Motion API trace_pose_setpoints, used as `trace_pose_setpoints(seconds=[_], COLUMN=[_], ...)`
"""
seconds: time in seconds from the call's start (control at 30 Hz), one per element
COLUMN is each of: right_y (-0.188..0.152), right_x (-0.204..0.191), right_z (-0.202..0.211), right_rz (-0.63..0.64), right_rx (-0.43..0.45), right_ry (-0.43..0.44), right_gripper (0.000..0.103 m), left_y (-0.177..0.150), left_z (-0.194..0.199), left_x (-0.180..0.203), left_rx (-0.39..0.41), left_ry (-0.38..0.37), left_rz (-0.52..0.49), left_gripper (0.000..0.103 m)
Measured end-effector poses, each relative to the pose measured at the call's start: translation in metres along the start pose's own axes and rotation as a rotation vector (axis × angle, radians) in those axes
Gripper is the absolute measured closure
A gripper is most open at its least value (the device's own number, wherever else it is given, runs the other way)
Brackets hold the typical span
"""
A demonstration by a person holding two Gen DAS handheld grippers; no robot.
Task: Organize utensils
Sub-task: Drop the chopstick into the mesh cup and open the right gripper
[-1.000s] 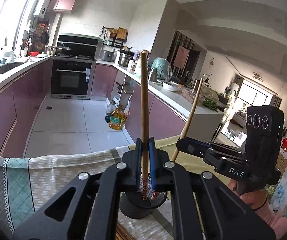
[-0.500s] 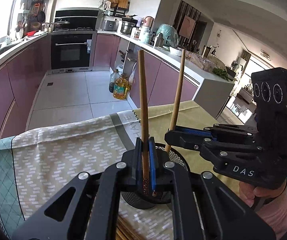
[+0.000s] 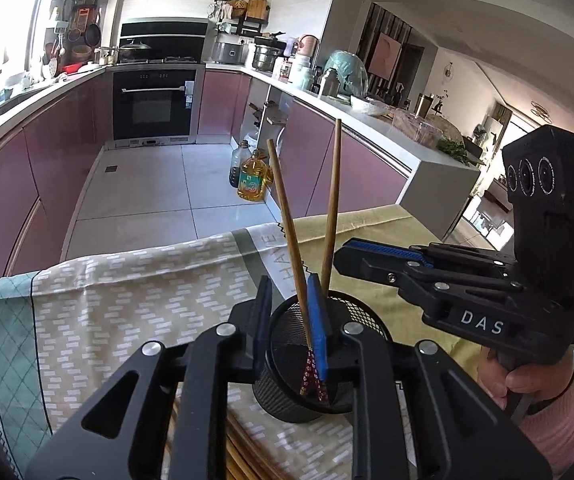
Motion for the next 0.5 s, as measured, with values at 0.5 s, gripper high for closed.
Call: trace_pose_setpoints(seconds=[0.5], right_y=[-0.044], right_x=[-0.079], right_z=[0.063], right_rz=[0.128], right_rx=[0.032], right_ry=[0.223], right_gripper=[0.072], left_y=[-0.048], left_z=[0.095], left_x=[-0.053], left_rx=[0.086], left_ry=[0.134], left_rz=[-0.002], left_gripper=[0.047])
Point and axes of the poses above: each gripper's, at about its wrist camera, not at the fingertips, and z roughly against the way its jaws point, x to its right, y to its top, the point moved 10 cm from there along -z, roughly the way its jaws point, and after that the axes turned 3 degrees about z, right-handed, at the moved point
